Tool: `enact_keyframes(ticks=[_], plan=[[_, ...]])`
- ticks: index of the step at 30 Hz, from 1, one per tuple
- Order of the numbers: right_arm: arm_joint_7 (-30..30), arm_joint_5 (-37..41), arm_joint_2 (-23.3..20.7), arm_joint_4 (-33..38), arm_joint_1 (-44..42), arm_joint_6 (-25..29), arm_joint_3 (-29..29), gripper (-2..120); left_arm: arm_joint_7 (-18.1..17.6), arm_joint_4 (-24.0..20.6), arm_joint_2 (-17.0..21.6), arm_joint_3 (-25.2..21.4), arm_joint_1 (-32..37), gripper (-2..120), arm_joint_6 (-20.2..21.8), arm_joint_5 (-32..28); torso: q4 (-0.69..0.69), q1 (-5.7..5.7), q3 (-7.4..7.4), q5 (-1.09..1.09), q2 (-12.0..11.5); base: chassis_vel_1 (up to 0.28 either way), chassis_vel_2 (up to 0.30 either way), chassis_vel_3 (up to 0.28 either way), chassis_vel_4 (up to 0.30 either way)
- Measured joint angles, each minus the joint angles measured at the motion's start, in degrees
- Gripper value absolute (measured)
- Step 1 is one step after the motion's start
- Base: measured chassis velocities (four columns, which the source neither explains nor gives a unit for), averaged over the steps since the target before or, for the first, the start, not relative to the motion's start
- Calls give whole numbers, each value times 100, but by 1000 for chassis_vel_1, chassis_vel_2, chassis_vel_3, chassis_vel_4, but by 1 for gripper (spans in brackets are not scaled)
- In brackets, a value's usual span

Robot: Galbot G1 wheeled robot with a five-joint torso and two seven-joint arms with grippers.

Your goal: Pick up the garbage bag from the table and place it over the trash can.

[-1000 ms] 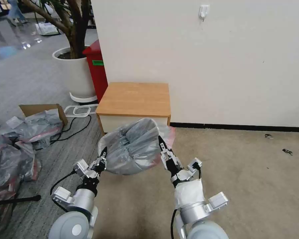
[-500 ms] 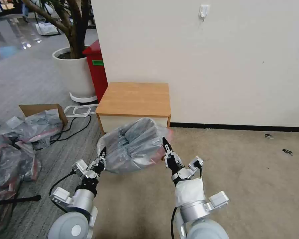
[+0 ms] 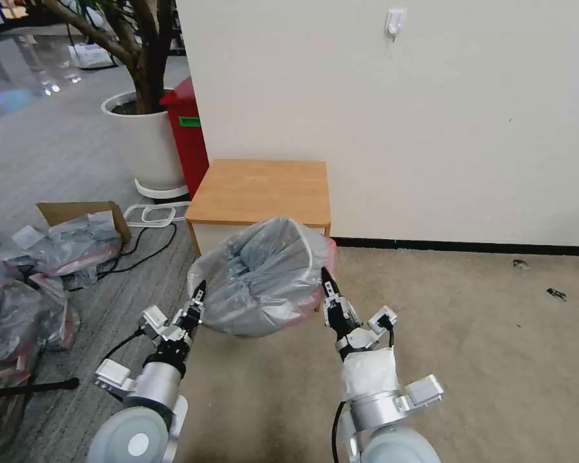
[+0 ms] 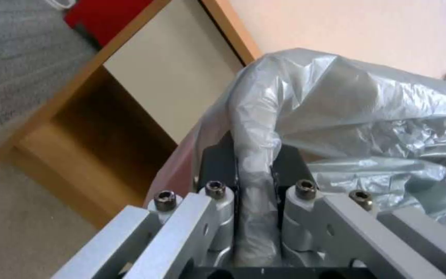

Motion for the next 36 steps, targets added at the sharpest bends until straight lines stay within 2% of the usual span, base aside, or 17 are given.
enact_keyframes(ticks=[8,20,28,30,31,34,35,36], plan=[[-1,-649,-27,-279,53,261,48,0,-40,-107,-76,57,23,7,33,-84,0,0,0,0,0,0,0,0,0],[217,-2383,-48,-847,247,687,218,0,-44,-263,-207,134,174,7,69,-219,0,0,0,0,0,0,0,0,0],[124,-2349,-50,-635,162,781,213,2,26,-190,-150,150,179,7,144,-197,0,0,0,0,0,0,0,0,0],[63,-2020,-105,-328,75,749,215,12,339,-37,61,62,151,7,304,-226,0,0,0,-1,0,0,0,0,0],[63,-2020,-105,-328,75,749,215,12,339,-37,61,62,151,7,304,-226,0,0,0,-1,0,0,0,0,0],[127,-1236,-307,281,-28,423,408,26,1035,211,418,-183,137,7,645,-321,0,0,0,-1,0,0,0,0,0],[127,-1236,-307,281,-28,423,408,26,1035,211,418,-183,137,7,645,-321,0,0,0,-1,0,0,0,0,0],[161,-958,-392,445,-40,314,523,32,1204,266,496,-227,131,7,724,-325,0,0,0,0,0,0,0,0,0]])
